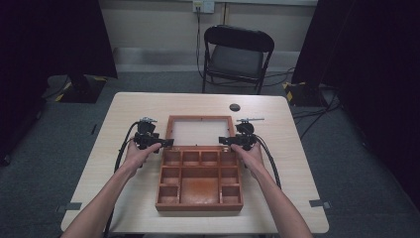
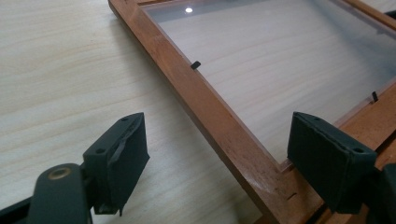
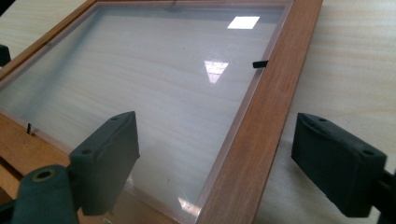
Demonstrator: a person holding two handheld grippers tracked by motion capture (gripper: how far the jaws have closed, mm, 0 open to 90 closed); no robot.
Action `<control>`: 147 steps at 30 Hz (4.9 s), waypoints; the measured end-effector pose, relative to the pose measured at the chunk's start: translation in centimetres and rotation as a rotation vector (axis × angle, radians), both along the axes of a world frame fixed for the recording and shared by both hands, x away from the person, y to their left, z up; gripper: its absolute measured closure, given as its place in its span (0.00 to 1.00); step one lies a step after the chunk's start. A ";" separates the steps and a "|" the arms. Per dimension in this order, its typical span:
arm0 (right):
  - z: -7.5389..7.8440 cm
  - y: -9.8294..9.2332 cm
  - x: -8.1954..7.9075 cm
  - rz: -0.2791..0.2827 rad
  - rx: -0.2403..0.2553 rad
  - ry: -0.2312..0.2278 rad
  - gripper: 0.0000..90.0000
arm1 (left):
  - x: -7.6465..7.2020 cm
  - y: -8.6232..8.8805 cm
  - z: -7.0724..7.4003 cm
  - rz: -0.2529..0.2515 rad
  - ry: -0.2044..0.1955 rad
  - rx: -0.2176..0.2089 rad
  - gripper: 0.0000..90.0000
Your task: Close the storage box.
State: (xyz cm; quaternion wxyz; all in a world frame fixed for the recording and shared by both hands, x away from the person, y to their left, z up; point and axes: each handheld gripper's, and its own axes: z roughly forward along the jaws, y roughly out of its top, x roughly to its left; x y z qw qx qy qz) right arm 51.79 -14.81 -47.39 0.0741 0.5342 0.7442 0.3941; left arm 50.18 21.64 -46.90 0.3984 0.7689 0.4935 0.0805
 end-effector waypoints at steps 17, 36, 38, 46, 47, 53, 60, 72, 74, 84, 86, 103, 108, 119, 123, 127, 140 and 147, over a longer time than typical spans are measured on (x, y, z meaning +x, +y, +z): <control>-1.3 0.0 0.7 0.034 0.142 0.077 0.14 | 1.0 -0.6 -0.6 -0.015 0.084 -0.059 0.16; -0.7 -0.1 0.5 0.026 0.107 0.037 0.19 | 1.2 -1.1 -0.8 -0.019 0.095 -0.090 0.16; -0.7 -0.2 0.5 0.027 0.108 0.036 0.20 | 1.2 -1.1 -0.9 -0.020 0.096 -0.090 0.16; -0.4 -0.2 0.3 0.010 0.097 0.021 0.23 | 1.4 -1.4 -1.1 -0.028 0.114 -0.135 0.16; -0.3 -0.2 0.2 0.008 0.095 0.009 0.24 | 1.4 -1.5 -1.1 -0.027 0.119 -0.147 0.16; 0.3 -0.5 0.0 0.011 0.075 -0.039 0.30 | 1.4 -1.9 -0.7 -0.044 0.102 -0.124 0.17; 1.1 -0.5 -0.3 0.007 0.054 -0.090 0.37 | 1.1 -2.2 0.1 -0.051 0.051 -0.081 0.19; 2.7 -0.8 -0.5 0.032 0.091 -0.097 0.34 | 0.8 -1.3 1.5 -0.037 -0.003 -0.106 0.33; 3.1 -0.9 -0.7 0.029 0.096 -0.110 0.36 | 0.8 -1.2 2.0 -0.037 -0.021 -0.110 0.36; 4.6 -1.3 -1.5 0.021 0.111 -0.144 0.46 | 0.0 -0.7 3.3 -0.044 -0.071 -0.098 0.51; 4.8 -1.4 -1.7 0.019 0.112 -0.146 0.49 | -0.1 -0.5 3.5 -0.041 -0.076 -0.103 0.54; 6.3 -1.7 -3.6 0.043 0.067 -0.170 0.53 | -1.7 -0.4 4.8 -0.067 -0.132 -0.105 0.60; 6.6 -1.8 -4.2 0.060 0.069 -0.170 0.51 | -2.3 -0.4 5.0 -0.078 -0.145 -0.105 0.60; 6.9 -2.1 -4.7 0.090 0.095 -0.163 0.48 | -3.2 -0.5 5.7 -0.100 -0.158 -0.082 0.58; 7.2 -1.9 -4.8 0.084 0.099 -0.188 0.48 | -3.6 -0.5 5.7 -0.103 -0.160 -0.094 0.58; 7.4 -1.8 -5.0 0.093 0.094 -0.196 0.49 | -4.0 -0.4 6.0 -0.103 -0.154 -0.086 0.57; 7.8 -1.4 -5.6 0.090 0.099 -0.170 0.40 | -4.7 -0.3 6.5 -0.120 -0.163 -0.074 0.55; 8.0 -1.5 -6.1 0.096 0.096 -0.150 0.39 | -5.4 -0.4 7.1 -0.122 -0.186 -0.080 0.52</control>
